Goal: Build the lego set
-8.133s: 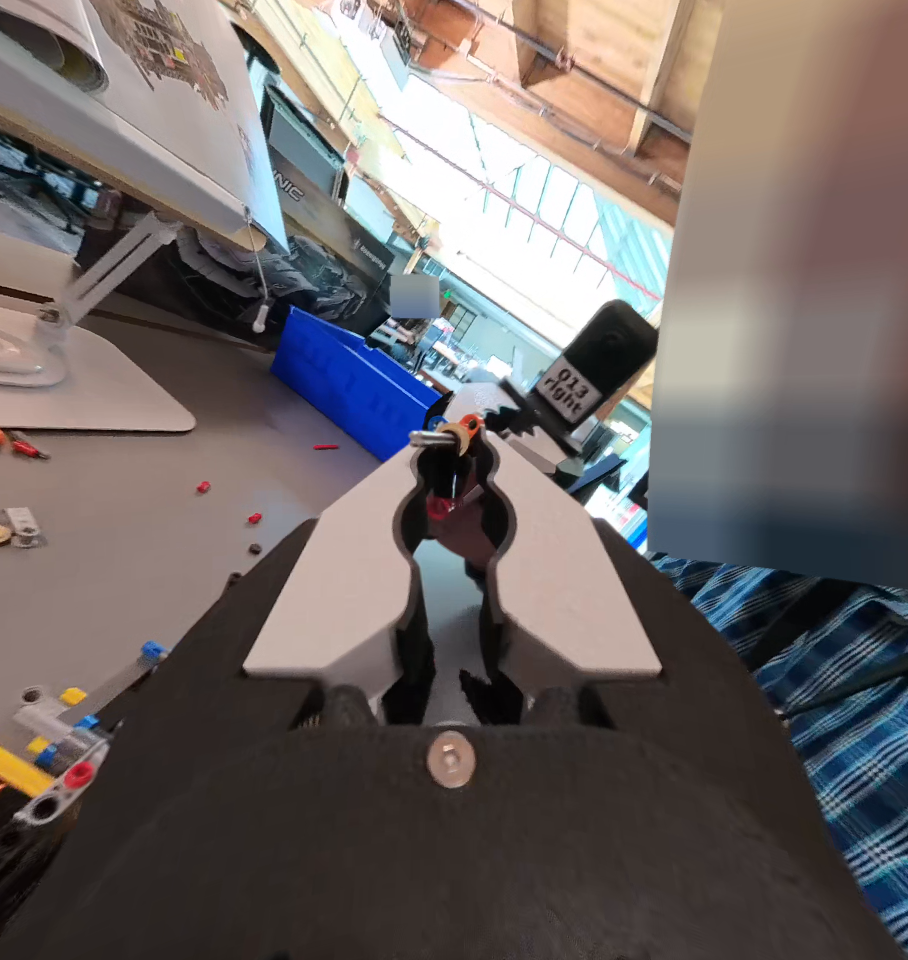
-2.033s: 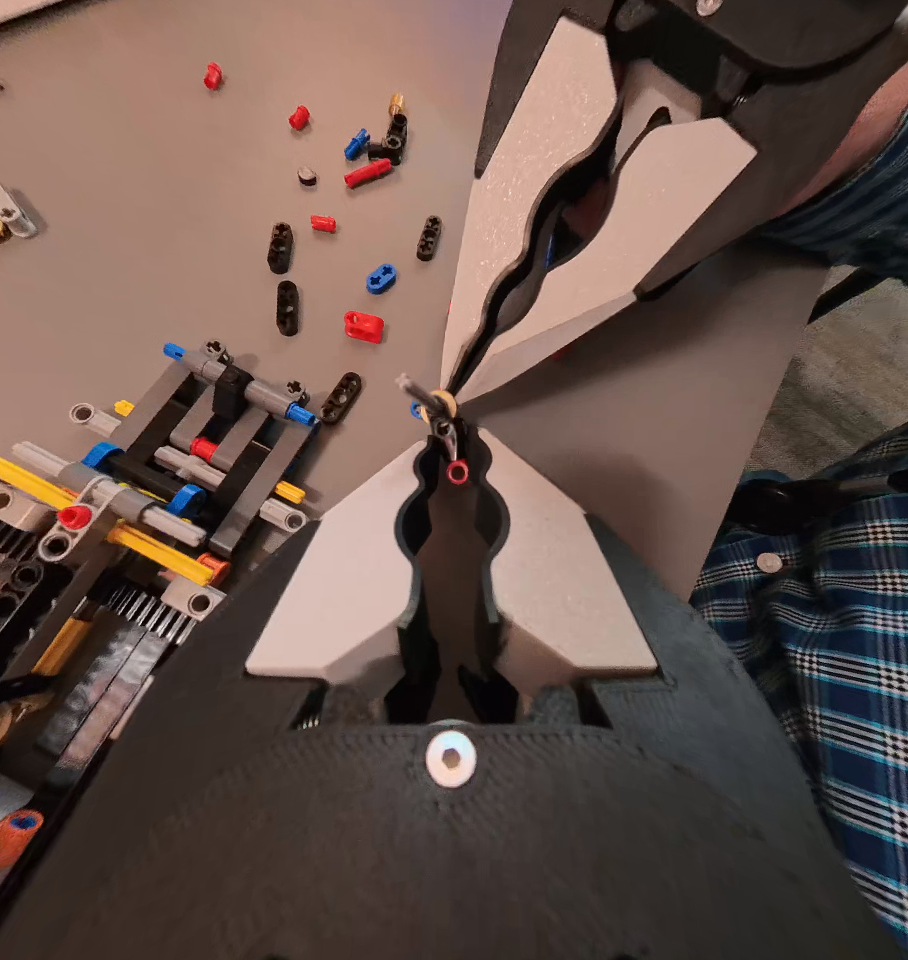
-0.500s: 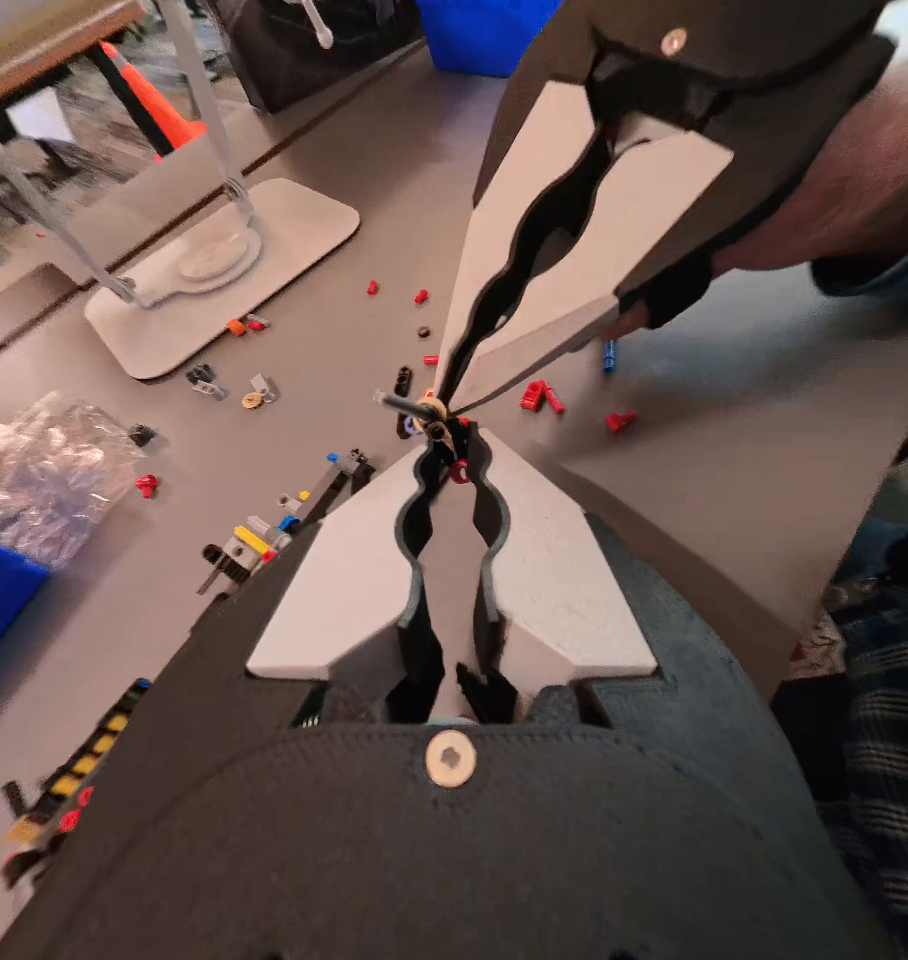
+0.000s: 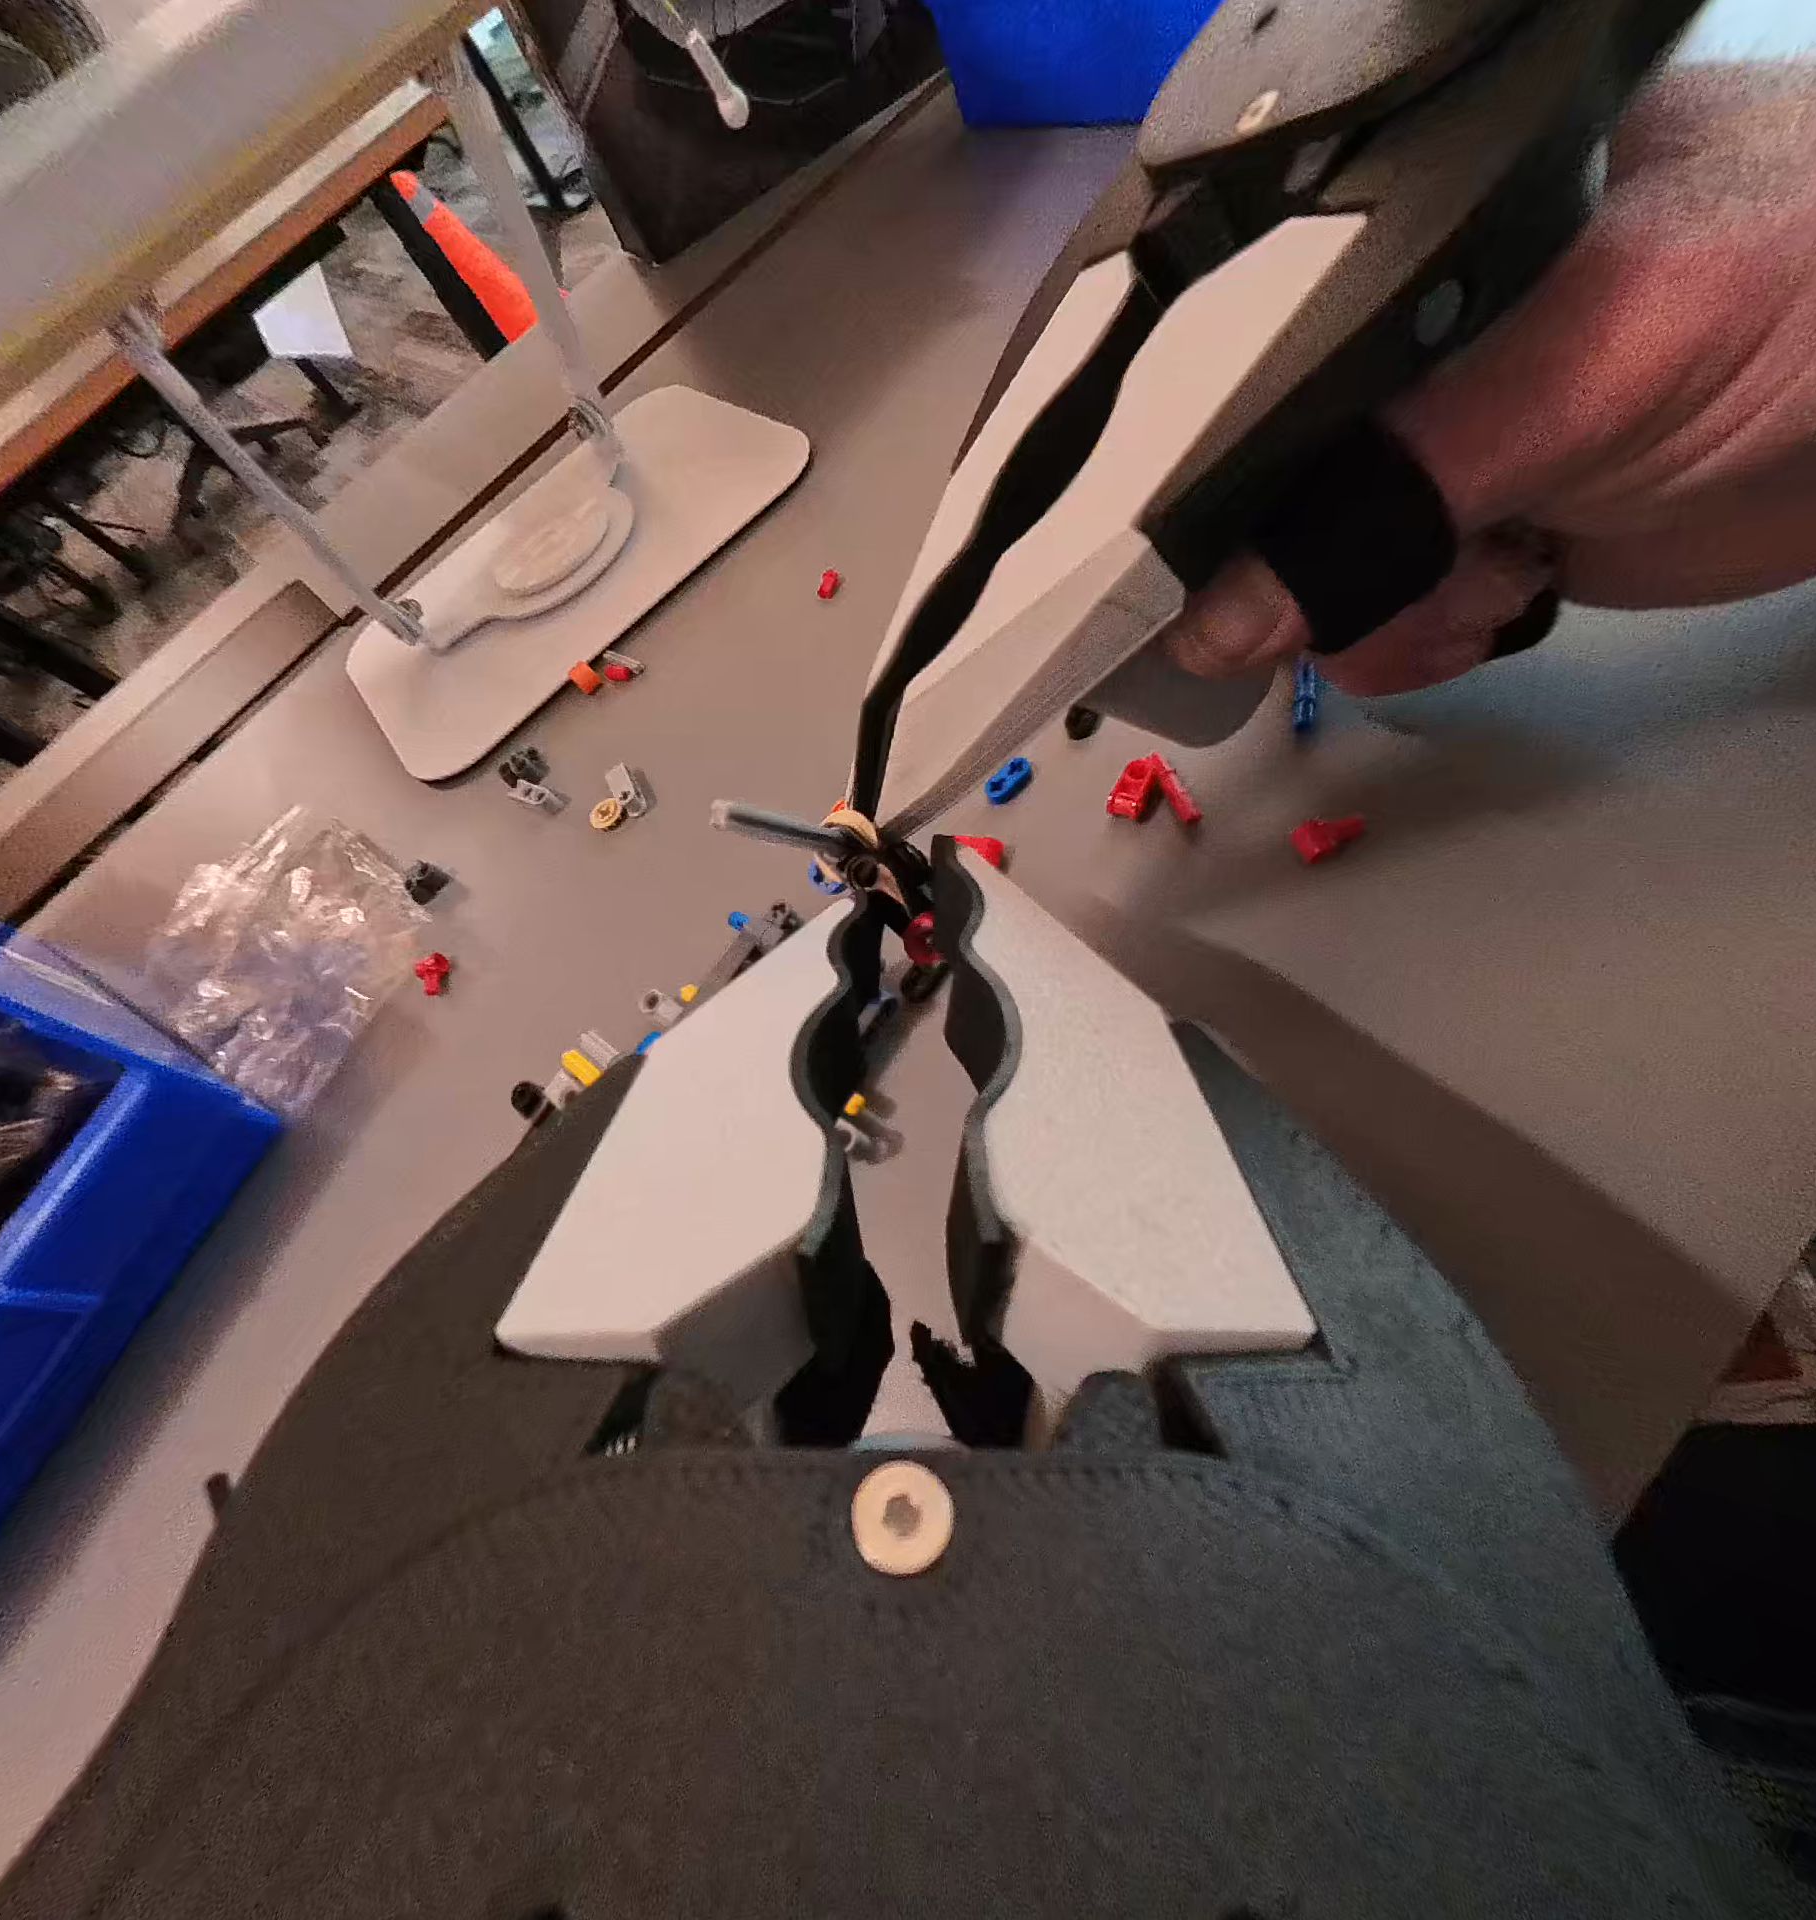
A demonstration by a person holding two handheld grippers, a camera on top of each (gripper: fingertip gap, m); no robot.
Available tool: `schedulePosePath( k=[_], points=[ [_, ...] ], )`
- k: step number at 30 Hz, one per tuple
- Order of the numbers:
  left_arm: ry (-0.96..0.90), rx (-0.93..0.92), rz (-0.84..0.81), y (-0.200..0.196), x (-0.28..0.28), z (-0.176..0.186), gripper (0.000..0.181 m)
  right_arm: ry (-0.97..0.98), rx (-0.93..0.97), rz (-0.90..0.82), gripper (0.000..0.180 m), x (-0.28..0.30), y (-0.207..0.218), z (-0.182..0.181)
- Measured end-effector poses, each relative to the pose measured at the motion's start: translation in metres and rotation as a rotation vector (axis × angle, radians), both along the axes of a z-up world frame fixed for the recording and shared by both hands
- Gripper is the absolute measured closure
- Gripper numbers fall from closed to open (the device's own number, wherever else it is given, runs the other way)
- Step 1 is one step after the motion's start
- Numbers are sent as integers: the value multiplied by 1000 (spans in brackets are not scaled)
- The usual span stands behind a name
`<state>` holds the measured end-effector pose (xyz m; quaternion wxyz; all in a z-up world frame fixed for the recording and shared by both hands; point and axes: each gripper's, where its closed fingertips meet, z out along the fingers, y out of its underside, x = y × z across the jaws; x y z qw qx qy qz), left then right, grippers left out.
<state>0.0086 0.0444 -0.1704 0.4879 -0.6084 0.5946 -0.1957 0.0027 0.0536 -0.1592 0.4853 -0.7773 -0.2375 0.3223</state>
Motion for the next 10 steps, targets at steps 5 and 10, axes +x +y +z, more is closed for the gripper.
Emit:
schedulePosePath(
  k=[5,10],
  points=[
    [9,37,2,1,-1,1,172,157,-101,-14,180,-2,2,0],
    [-3,73,2,3,-1,4,173,299,-183,-17,180,-2,2,1]
  ],
)
